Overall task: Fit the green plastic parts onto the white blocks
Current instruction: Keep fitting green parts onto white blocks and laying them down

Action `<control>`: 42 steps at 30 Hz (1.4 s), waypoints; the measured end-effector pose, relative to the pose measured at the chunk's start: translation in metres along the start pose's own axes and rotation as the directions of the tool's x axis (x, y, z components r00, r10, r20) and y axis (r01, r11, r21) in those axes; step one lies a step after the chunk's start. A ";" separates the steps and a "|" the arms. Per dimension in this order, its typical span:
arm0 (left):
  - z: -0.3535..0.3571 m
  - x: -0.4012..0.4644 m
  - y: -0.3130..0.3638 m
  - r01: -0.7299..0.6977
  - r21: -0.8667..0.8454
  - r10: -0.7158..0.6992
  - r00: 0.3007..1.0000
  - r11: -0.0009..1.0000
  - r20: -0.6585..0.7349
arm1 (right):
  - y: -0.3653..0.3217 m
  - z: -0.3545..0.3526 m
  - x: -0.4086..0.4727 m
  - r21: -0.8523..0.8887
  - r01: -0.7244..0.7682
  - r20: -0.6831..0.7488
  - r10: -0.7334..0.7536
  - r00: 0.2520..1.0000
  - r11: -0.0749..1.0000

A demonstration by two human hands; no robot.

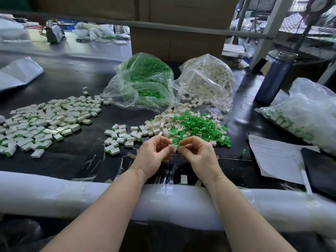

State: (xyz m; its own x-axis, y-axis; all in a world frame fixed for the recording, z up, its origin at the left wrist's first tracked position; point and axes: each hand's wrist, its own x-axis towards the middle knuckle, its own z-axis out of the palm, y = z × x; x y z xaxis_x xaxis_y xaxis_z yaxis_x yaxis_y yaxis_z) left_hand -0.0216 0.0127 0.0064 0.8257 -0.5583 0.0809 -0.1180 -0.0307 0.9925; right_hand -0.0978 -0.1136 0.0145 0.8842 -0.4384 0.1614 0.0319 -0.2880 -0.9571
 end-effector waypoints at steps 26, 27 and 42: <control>0.003 -0.001 0.002 0.006 0.105 -0.011 0.999 0.994 0.044 | 0.004 -0.001 0.003 0.028 -0.028 0.058 0.027 0.998 0.999; 0.003 -0.001 0.002 0.005 0.123 -0.011 0.999 0.992 0.047 | 0.004 -0.001 0.002 0.026 -0.032 0.064 0.030 0.998 0.999; 0.004 -0.004 0.004 -0.094 0.275 0.079 0.995 0.957 0.066 | 0.006 0.000 0.005 0.108 -0.055 0.069 0.048 0.996 0.993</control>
State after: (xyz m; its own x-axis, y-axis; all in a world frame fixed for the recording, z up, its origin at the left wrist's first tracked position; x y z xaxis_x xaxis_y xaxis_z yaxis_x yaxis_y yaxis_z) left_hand -0.0275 0.0119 0.0094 0.7753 -0.6128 0.1528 -0.3423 -0.2044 0.9171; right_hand -0.0927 -0.1175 0.0095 0.9147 -0.3920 0.0984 0.0332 -0.1698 -0.9849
